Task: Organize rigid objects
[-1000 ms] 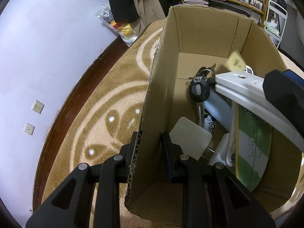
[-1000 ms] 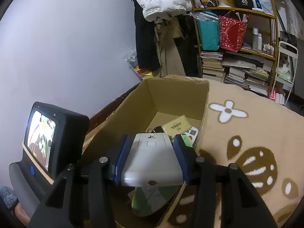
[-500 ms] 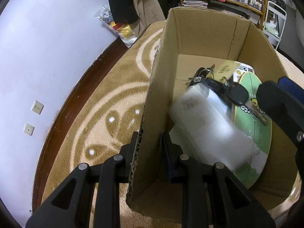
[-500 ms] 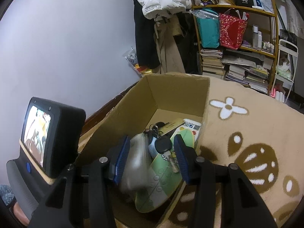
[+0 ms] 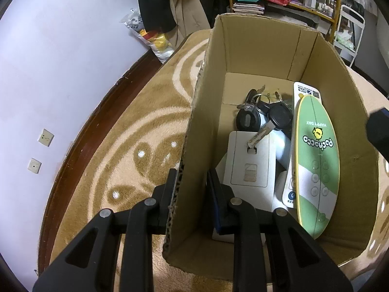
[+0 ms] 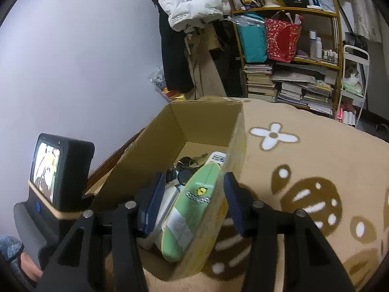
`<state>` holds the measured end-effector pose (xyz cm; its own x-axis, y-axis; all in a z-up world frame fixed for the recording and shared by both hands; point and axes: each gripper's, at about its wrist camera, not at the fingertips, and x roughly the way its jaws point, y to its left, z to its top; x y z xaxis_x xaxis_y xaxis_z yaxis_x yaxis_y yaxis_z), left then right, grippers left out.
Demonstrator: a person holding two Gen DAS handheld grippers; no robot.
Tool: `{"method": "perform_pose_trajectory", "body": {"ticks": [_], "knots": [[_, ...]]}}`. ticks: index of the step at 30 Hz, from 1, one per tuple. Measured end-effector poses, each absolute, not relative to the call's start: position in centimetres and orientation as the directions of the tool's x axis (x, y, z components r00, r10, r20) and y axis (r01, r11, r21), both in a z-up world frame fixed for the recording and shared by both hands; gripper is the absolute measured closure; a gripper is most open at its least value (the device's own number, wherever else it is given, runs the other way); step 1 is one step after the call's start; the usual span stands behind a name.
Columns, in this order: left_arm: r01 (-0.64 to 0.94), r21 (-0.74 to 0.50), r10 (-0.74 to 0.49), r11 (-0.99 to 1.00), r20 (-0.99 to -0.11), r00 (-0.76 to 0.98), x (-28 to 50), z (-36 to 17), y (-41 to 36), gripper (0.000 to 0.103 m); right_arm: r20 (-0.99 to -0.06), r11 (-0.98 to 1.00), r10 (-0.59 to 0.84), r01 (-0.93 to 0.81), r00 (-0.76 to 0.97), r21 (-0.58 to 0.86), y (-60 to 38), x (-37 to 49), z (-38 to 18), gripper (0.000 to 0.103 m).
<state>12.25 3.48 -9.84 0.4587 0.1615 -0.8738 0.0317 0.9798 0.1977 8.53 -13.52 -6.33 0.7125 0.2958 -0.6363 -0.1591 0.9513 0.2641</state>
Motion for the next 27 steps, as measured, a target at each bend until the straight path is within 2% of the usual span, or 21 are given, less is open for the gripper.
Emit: {"method": "perform_pose_trajectory", "body": {"ticks": [5, 9, 12, 13, 15, 17, 19, 20, 23, 27], "knots": [[0.029, 0.213, 0.173, 0.977, -0.856, 0.488, 11.5, -9.1, 3.3, 0.08, -0.649, 0.956, 0.275, -0.127, 0.709, 0.265, -14.6, 7.6, -6.2, 0.042], [0.042, 0.21, 0.154, 0.977, -0.825, 0.544, 10.2, -7.7, 2.9, 0.078, -0.651, 0.957, 0.256, -0.094, 0.715, 0.273, -15.2, 6.2, -6.4, 0.031], [0.067, 0.212, 0.132, 0.975, -0.794, 0.594, 9.1, -6.5, 2.5, 0.059, -0.65, 0.963, 0.229, -0.07, 0.725, 0.262, -15.5, 5.1, -6.2, 0.026], [0.076, 0.218, 0.127, 0.973, -0.781, 0.612, 8.7, -6.1, 2.3, 0.049, -0.646, 0.964, 0.22, -0.061, 0.731, 0.259, -15.6, 4.6, -6.1, 0.025], [0.102, 0.218, 0.103, 0.971, -0.761, 0.641, 8.0, -5.3, 1.9, 0.045, -0.637, 0.965, 0.207, -0.048, 0.743, 0.257, -16.0, 3.9, -5.6, 0.018], [0.13, 0.215, 0.079, 0.968, -0.752, 0.655, 7.4, -4.7, 1.5, 0.034, -0.623, 0.967, 0.186, -0.028, 0.76, 0.255, -16.4, 3.0, -4.9, 0.012], [0.159, 0.22, 0.057, 0.963, -0.735, 0.675, 6.6, -4.1, 1.1, 0.03, -0.608, 0.967, 0.171, -0.012, 0.776, 0.256, -16.8, 2.2, -4.4, 0.006], [0.167, 0.222, 0.05, 0.961, -0.73, 0.682, 6.3, -3.9, 0.8, 0.025, -0.601, 0.966, 0.159, 0.0, 0.783, 0.257, -17.1, 1.8, -4.2, 0.0], [0.195, 0.237, 0.032, 0.952, -0.71, 0.704, 5.3, -3.2, 0.2, 0.011, -0.591, 0.968, 0.13, 0.026, 0.796, 0.248, -17.4, 0.8, -3.4, 0.0], [0.188, 0.244, 0.022, 0.951, -0.665, 0.747, 4.0, -1.8, 0.3, 0.005, -0.585, 0.973, 0.105, 0.038, 0.804, 0.227, -17.7, -0.3, -2.6, 0.0]]}}
